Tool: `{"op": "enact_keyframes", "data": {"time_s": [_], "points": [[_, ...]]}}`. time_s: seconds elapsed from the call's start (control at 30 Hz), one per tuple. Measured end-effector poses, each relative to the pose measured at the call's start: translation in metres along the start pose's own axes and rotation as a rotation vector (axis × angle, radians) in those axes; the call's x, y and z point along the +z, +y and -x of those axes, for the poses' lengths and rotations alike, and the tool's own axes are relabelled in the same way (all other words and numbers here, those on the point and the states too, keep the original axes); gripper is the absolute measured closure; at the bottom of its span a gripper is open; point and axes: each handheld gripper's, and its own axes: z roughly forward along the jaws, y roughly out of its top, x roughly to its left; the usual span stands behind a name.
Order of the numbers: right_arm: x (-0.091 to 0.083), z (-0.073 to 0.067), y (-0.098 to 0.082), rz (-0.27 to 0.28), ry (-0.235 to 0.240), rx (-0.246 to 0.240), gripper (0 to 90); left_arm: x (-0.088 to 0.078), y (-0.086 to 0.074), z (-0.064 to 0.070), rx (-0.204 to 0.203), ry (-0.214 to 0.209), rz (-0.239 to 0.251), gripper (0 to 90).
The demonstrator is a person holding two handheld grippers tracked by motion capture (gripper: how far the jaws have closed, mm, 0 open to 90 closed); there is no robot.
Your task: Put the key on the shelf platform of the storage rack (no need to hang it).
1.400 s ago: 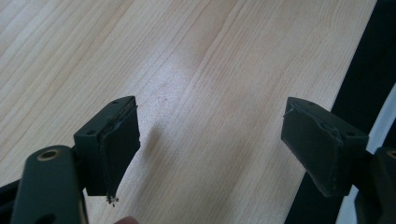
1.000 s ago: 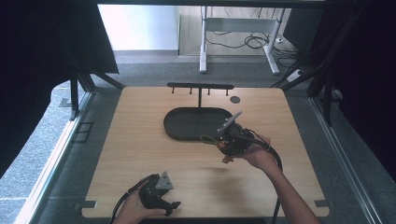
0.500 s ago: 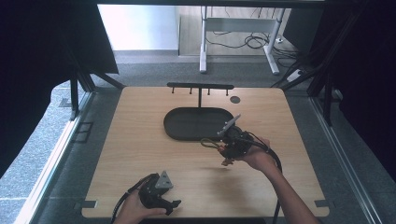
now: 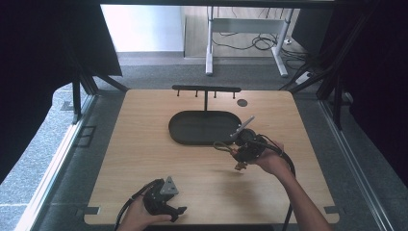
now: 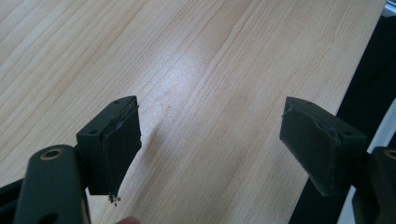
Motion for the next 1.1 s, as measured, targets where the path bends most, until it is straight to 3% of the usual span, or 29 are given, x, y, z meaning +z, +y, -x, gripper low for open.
{"op": "enact_keyframes", "data": {"time_s": [0.2, 0.77, 0.83, 1.1], "points": [[-0.001, 0.004, 0.007, 0.003, -0.005, -0.004, 67.4, 0.0, 0.0, 0.0, 0.002, 0.001, -0.001, 21.0], [-0.007, 0.021, 0.052, -0.002, -0.018, -0.018, 67.6, -0.005, -0.002, -0.004, -0.007, 0.006, 0.016, 21.0], [-0.008, 0.028, 0.06, 0.019, -0.01, -0.007, 67.7, -0.006, -0.002, -0.005, -0.01, 0.006, 0.021, 21.0], [0.003, 0.047, 0.084, 0.018, -0.006, 0.004, 67.6, -0.009, -0.003, -0.007, -0.014, 0.007, 0.025, 21.0]]}}
